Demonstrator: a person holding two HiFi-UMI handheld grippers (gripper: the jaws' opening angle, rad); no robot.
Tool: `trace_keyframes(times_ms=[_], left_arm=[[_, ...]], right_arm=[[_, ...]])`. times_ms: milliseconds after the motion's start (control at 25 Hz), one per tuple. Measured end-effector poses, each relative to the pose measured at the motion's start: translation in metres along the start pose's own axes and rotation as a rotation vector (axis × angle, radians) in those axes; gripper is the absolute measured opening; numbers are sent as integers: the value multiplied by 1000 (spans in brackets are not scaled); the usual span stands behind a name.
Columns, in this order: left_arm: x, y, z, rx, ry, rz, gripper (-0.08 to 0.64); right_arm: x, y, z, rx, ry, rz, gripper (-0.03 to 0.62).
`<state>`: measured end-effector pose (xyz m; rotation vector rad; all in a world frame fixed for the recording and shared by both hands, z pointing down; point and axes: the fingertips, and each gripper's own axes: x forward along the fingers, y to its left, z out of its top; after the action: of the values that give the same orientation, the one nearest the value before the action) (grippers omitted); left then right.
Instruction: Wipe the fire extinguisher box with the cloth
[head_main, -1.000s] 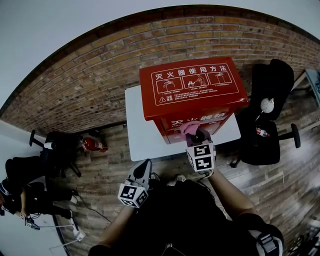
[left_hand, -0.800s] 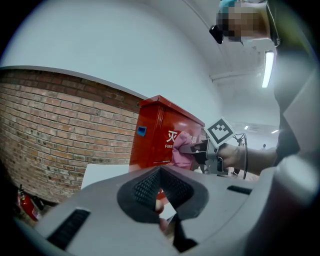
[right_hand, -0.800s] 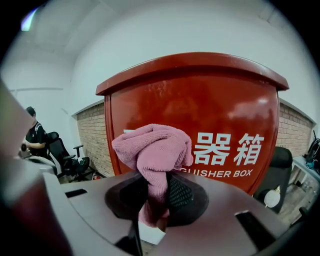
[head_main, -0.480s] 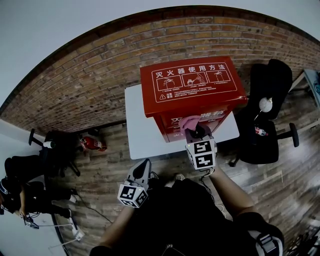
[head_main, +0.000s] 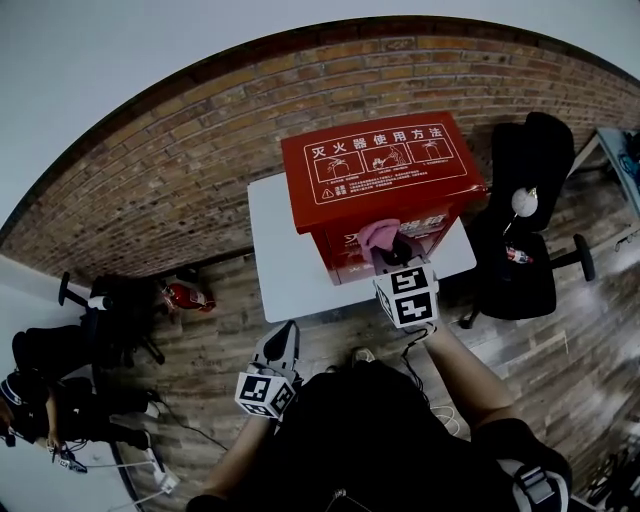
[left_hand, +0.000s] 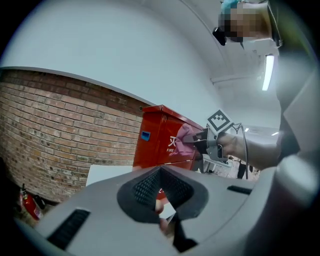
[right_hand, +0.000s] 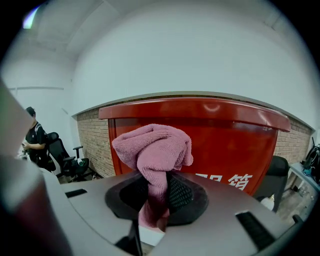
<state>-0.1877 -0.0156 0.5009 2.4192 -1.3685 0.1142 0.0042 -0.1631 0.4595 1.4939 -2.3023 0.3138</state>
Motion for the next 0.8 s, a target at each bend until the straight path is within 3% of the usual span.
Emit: trace_keyframes(times_ms=[480, 800], left_arm=[[-20, 3, 1, 9, 42, -106, 23], [-32, 14, -8, 26, 50, -115, 22]], right_arm=[[-9, -1, 20, 14, -20, -44, 86], [-11, -5, 22, 16, -36, -37, 86]])
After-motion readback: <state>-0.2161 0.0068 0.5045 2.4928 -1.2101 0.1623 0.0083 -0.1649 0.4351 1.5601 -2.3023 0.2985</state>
